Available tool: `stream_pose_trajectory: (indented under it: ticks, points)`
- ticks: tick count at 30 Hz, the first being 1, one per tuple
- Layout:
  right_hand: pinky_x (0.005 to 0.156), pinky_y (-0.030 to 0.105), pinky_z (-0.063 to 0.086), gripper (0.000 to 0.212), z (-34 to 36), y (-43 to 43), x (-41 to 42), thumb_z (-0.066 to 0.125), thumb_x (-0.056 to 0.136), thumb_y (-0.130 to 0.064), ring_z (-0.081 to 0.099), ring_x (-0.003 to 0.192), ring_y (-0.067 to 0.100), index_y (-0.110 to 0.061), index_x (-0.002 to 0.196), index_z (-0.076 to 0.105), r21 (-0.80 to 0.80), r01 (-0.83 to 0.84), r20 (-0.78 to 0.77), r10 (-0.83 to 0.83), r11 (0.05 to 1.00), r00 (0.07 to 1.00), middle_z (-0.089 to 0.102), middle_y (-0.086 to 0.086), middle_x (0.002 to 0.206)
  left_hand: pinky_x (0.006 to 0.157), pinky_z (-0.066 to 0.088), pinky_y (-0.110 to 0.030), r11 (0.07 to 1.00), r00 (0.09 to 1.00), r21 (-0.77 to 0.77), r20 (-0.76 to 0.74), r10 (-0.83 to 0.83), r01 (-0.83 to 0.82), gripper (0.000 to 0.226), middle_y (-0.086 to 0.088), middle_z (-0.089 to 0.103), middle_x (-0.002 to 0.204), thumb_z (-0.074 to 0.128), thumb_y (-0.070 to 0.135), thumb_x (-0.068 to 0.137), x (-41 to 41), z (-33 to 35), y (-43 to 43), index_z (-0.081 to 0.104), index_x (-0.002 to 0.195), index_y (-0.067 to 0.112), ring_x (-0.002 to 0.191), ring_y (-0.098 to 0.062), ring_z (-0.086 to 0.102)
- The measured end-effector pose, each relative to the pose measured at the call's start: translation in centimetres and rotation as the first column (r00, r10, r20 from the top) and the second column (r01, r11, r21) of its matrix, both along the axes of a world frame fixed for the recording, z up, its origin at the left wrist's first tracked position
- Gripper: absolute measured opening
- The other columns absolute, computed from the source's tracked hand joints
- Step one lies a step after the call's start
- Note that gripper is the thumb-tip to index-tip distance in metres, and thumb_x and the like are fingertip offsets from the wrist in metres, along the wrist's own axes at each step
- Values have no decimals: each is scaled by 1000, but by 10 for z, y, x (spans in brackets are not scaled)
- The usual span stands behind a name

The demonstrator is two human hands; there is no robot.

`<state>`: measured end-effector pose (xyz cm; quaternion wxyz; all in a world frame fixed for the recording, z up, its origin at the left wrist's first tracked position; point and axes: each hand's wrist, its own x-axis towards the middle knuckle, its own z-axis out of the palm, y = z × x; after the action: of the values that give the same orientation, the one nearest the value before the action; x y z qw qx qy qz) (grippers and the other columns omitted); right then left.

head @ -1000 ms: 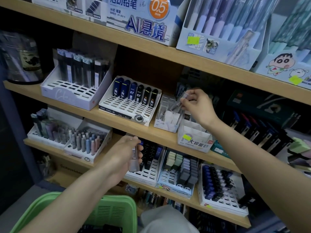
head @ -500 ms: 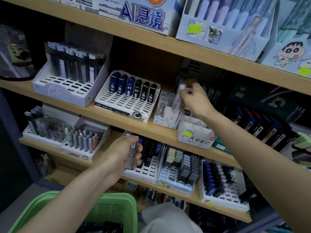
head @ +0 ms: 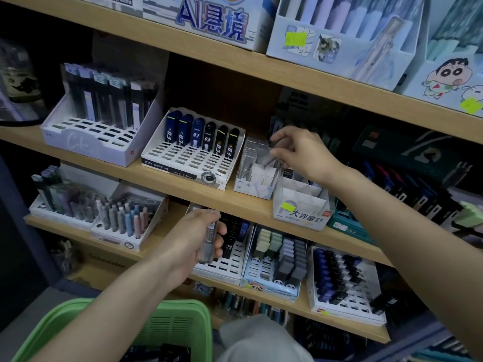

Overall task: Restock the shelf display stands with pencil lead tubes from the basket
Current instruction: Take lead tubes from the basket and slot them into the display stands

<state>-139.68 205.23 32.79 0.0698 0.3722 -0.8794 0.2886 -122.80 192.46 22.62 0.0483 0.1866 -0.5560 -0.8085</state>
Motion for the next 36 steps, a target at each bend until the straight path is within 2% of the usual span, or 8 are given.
stream_pose_trajectory:
  ticks: [6,12,15,18,22,27,32,36]
  points:
    - [58,7,49,19,-3,-4,-5,62,90,-7,61,66,5,-10,107,52,-3,-8,75,8,1000,997,61,0,82,42,43,-24,1000,1000,-7,2,-14,14,7,-2,57,64,46,17,99,1,3,1,49,93,12,49,-13,46]
    - [75,24,45,16,-1,-14,-5,45,99,-10,55,86,12,-8,112,55,181,-33,43,26,983,999,55,4,102,45,44,-21,992,999,-120,26,-44,47,12,-1,60,78,51,25,97,6,7,1,56,92,16,49,-10,50]
    - [78,21,46,17,-2,-18,-7,55,94,-11,56,94,15,-10,112,57,183,-28,32,23,983,999,56,1,100,43,43,-20,992,999,-120,22,-48,50,12,-1,60,77,52,26,96,6,7,-1,58,95,16,49,-10,49]
    - [69,13,50,23,-7,-19,-10,70,84,-11,59,85,16,-13,100,54,115,17,62,-24,993,998,56,1,89,42,41,-22,993,999,-108,25,-48,50,11,0,60,74,54,25,95,5,7,-1,59,94,15,49,-10,48]
    - [82,36,54,20,-12,-21,-11,76,78,-12,59,84,18,-12,92,61,120,36,-77,-27,992,997,58,4,92,41,38,-24,997,999,-67,19,-41,43,9,1,60,71,53,20,95,4,7,-2,59,92,14,48,-12,48]
    - [82,40,52,26,-15,-20,-7,74,81,-19,56,86,17,-11,102,60,150,60,-201,-29,987,979,51,0,98,44,43,-23,996,999,-74,2,-50,50,18,-6,56,82,46,7,94,4,7,-3,58,107,12,55,-12,51]
    - [81,31,49,25,-15,-17,14,60,91,-14,51,87,11,-11,115,55,11,61,-362,-53,998,931,46,-1,104,48,45,-19,985,995,-138,10,-99,99,29,-5,54,71,46,5,94,6,11,-4,65,108,21,56,-11,53]
    - [73,9,42,8,-24,-9,52,51,96,-17,48,77,-2,-17,101,58,-42,-116,-257,102,992,961,50,-8,95,56,49,-16,969,991,-211,-26,-135,126,28,-5,63,85,55,8,92,10,14,-3,62,115,23,63,-9,61]
